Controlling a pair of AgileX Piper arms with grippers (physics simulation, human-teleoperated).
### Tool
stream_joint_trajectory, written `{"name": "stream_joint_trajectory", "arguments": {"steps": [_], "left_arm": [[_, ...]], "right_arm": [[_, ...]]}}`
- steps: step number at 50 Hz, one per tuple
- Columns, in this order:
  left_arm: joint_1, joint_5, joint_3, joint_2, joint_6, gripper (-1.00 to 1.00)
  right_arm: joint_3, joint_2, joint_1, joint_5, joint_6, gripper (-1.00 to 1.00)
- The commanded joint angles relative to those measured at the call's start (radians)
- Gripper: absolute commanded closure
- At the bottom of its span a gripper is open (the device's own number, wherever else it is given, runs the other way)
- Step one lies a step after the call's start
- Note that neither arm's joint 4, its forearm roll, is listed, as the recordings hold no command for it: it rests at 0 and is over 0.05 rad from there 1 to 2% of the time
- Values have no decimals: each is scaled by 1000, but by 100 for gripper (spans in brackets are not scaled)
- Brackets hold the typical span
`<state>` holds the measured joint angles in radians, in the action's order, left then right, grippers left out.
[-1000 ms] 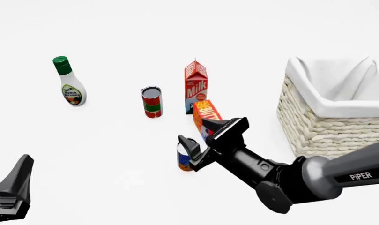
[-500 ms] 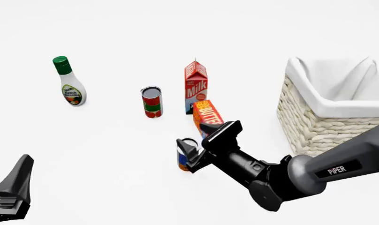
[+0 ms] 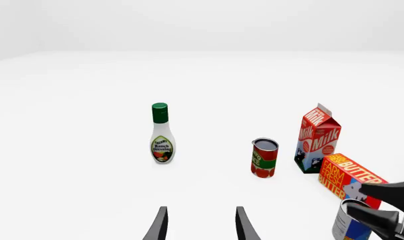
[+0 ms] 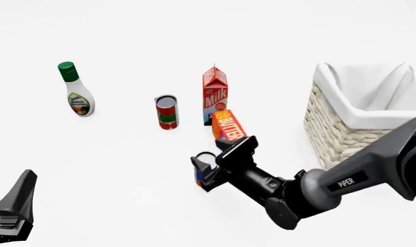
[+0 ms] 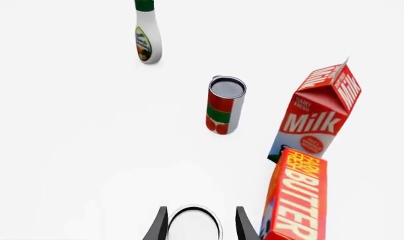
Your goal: Pick the alphabet soup and place it in the basket.
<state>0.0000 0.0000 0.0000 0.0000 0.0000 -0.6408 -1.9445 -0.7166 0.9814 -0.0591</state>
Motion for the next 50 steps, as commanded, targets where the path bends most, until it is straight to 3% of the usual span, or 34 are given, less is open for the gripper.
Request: {"name": "stream_joint_trajectory", "arguments": {"steps": [1, 50], "left_arm": [[0, 0, 0, 0, 0, -100], [0, 0, 0, 0, 0, -100]], "right_arm": [[-13, -24, -12, -2, 0, -100], [-35, -104, -14, 22, 15, -100]]}}
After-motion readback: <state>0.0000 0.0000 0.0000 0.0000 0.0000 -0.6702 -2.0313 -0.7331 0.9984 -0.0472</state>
